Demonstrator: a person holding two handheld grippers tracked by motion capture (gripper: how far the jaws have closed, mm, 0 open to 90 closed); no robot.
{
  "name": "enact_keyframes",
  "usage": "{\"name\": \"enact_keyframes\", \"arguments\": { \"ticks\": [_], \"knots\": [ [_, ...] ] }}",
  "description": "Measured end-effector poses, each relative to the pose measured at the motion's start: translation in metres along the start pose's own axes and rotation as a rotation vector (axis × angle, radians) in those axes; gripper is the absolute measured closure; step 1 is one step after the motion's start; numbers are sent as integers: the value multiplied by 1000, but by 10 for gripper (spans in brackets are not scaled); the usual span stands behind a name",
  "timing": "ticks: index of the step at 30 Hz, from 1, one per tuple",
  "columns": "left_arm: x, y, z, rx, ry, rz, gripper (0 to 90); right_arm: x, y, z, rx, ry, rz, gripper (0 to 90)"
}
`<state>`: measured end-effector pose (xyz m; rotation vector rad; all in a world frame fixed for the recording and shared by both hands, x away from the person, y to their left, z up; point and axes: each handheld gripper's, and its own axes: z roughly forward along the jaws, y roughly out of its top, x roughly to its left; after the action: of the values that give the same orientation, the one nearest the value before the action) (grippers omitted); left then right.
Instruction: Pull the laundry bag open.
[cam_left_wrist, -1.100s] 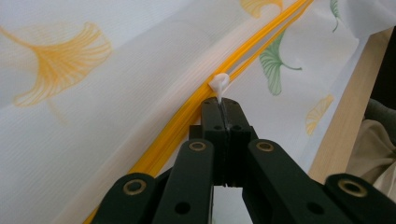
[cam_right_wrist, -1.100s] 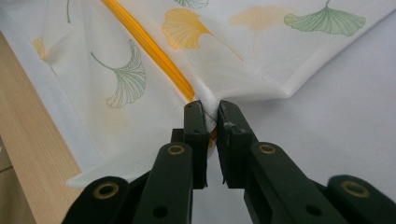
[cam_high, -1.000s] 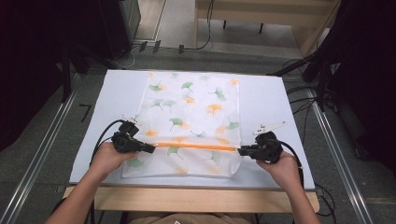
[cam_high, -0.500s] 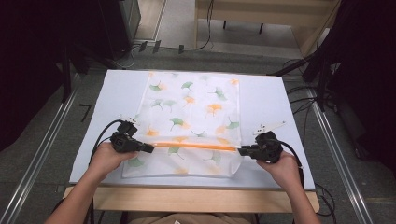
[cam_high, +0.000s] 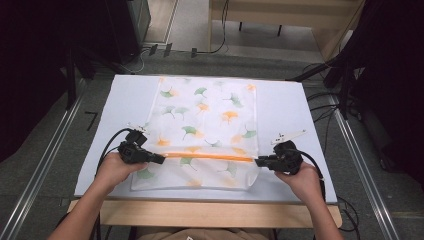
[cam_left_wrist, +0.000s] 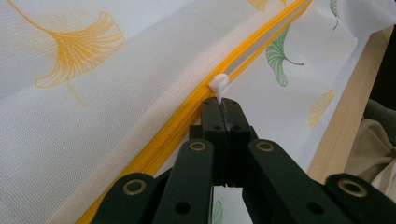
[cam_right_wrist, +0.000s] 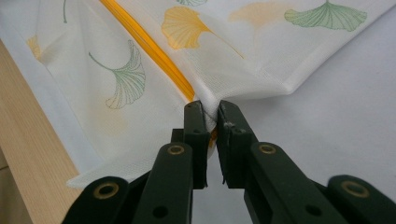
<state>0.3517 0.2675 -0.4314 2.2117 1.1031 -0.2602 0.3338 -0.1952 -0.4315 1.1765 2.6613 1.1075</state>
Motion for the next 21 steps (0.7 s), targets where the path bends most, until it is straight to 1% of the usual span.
{"name": "enact_keyframes", "arguments": {
  "ticks": [5,9,13,17,21],
  "knots": [
    [0,0,0,3,1,3,900,0,0,0,2,-1,2,844],
    [0,0,0,-3,-2,-4,900,0,0,0,1,0,2,844],
    [2,-2,-1,5,6,-8,900,0,0,0,-2,-1,-1,844],
    [5,-5,-6,9,8,-14,900,0,0,-1,-4,1,0,844],
    [10,-10,-12,5,22,-22,900,0,0,0,-1,2,0,844]
  ]
}}
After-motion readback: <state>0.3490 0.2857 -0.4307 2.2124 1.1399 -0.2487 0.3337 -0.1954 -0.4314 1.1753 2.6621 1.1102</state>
